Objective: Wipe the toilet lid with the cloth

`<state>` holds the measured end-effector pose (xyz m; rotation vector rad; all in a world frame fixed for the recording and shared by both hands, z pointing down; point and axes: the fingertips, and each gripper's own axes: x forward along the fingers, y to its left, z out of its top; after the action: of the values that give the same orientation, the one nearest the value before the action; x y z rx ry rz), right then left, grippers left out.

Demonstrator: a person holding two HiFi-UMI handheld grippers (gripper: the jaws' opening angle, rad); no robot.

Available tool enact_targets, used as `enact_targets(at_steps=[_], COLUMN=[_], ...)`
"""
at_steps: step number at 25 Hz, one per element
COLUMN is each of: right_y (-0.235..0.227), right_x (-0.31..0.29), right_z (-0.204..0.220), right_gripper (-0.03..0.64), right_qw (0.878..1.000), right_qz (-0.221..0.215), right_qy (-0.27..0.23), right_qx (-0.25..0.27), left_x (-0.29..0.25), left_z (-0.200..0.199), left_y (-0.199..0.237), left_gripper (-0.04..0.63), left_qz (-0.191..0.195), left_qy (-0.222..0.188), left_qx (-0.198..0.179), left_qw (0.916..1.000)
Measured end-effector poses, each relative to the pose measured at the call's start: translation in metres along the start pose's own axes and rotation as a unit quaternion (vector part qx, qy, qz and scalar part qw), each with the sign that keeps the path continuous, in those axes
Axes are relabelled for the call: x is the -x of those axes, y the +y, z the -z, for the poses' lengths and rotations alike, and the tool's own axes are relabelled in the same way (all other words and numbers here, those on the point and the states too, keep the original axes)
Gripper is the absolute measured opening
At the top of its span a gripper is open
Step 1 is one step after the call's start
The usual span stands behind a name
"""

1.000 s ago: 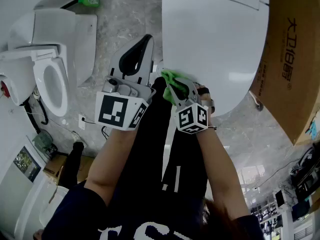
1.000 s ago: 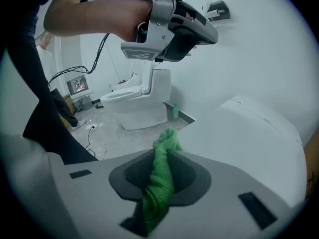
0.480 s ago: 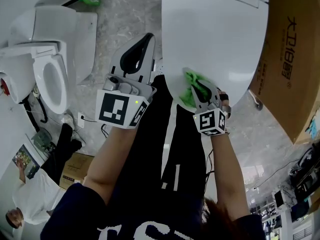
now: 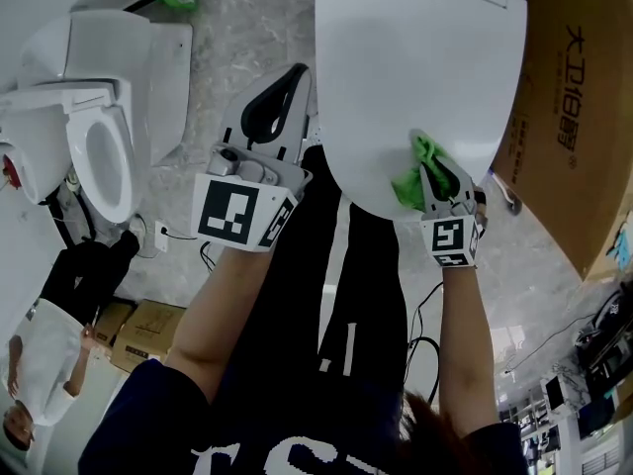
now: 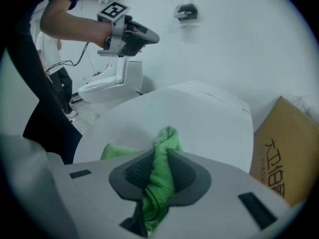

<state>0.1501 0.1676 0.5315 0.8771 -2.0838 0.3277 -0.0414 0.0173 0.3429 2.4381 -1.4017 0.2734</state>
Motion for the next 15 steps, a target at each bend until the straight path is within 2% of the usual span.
enact_targets(at_steps=[6, 12, 15], right_y=[-0.042, -0.063, -0.067], right_x=[0.024, 0.042, 0.049], right_z=[0.033, 0.06, 0.071], right_gripper=[0.084, 0.084, 0.084], right_qw=[0.996, 0.991, 0.984], right_qz=[0.059, 0.091, 0.109], right_qy=[0.014, 0.026, 0.025], right_qx=[-0.058, -0.091, -0.138], left_x=[0.0, 0.0, 0.0], left_z=[0.002, 0.005, 0.007], left_y=[-0.008, -0.016, -0.019], left_gripper=[0.021, 0.021, 0.021], left_qz=[0.003, 0.004, 0.005], left_qy=[0.001, 0.003, 0.003], left_qx=[-0.003, -0.003, -0.003], left_qw=[1.0, 1.0, 1.0])
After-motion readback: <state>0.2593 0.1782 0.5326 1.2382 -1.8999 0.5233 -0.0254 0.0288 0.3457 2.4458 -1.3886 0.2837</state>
